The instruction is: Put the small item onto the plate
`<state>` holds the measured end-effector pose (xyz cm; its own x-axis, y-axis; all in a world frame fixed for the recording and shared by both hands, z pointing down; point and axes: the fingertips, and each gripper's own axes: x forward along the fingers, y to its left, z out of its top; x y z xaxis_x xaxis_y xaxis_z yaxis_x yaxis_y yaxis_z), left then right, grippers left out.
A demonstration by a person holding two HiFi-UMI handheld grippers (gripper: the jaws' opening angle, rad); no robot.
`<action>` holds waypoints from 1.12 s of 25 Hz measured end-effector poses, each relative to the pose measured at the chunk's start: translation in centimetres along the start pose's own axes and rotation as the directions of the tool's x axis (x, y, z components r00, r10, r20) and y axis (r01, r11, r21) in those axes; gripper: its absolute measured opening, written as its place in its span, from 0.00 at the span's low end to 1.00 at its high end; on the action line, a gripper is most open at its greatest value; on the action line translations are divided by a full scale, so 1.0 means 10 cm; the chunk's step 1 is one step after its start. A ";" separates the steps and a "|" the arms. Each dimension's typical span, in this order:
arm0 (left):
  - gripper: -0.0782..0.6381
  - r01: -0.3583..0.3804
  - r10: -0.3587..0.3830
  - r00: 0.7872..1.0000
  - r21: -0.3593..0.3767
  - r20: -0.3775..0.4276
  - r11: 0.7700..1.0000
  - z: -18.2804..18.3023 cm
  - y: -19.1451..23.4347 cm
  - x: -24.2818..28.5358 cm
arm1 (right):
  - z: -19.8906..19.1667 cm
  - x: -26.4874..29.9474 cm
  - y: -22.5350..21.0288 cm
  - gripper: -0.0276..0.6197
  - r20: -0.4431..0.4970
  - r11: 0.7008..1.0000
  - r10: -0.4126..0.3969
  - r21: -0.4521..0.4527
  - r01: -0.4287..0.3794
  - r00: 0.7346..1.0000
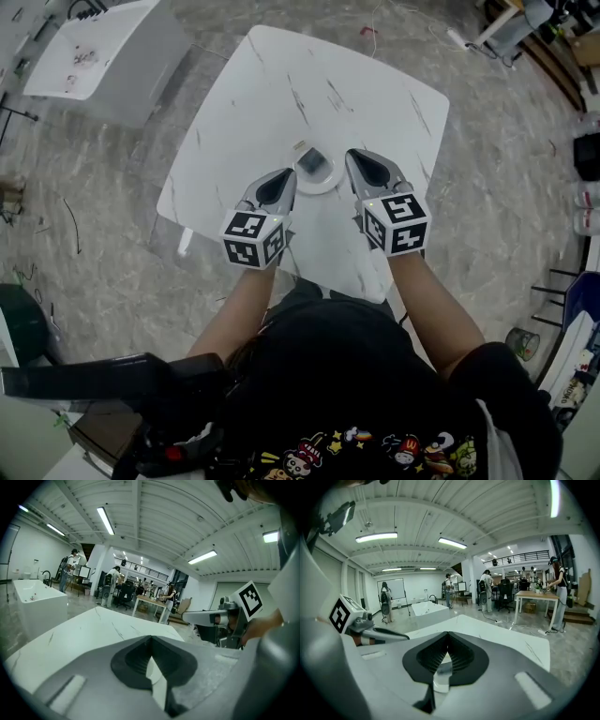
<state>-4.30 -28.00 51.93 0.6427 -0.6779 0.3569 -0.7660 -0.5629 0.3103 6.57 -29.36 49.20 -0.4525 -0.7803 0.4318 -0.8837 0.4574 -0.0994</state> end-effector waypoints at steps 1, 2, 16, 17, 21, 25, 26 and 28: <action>0.11 0.004 -0.004 1.000 0.006 0.006 1.000 0.04 -0.04 -0.03 | 0.03 -0.07 0.01 0.08 0.015 1.000 -0.003 0.007 0.003 1.000; 0.11 0.008 -0.008 1.000 0.013 0.014 1.000 0.08 -0.07 -0.07 | 0.06 -0.14 0.01 0.07 0.030 1.000 -0.006 0.011 0.006 1.000; 0.11 -0.013 -0.024 0.984 0.208 0.177 0.978 0.63 -0.38 -0.66 | 0.20 -0.82 0.13 0.07 0.132 0.994 -0.105 0.018 0.104 0.986; 0.11 -0.010 -0.028 0.984 0.208 0.177 0.978 0.63 -0.38 -0.68 | 0.20 -0.84 0.15 0.07 0.131 0.994 -0.107 0.014 0.106 0.986; 0.11 0.005 -0.042 0.983 0.204 0.176 0.979 0.61 -0.41 -0.71 | 0.19 -0.88 0.19 0.07 0.125 0.993 -0.114 0.000 0.115 0.985; 0.11 0.016 -0.051 0.983 0.195 0.179 0.981 0.60 -0.43 -0.71 | 0.17 -0.90 0.20 0.07 0.113 0.993 -0.120 -0.005 0.121 0.986; 0.11 0.017 -0.052 0.983 0.193 0.178 0.981 0.59 -0.43 -0.71 | 0.17 -0.91 0.20 0.07 0.113 0.992 -0.121 -0.005 0.122 0.986; 0.11 0.019 -0.053 0.983 0.191 0.177 0.981 0.59 -0.42 -0.72 | 0.17 -0.91 0.21 0.07 0.114 0.992 -0.123 -0.007 0.124 0.986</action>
<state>-5.77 -23.56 42.90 0.6707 -0.7200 0.1780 -0.7416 -0.6555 0.1427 8.60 -22.02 43.53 -0.3514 -0.8741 0.3354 -0.9322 0.3599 -0.0387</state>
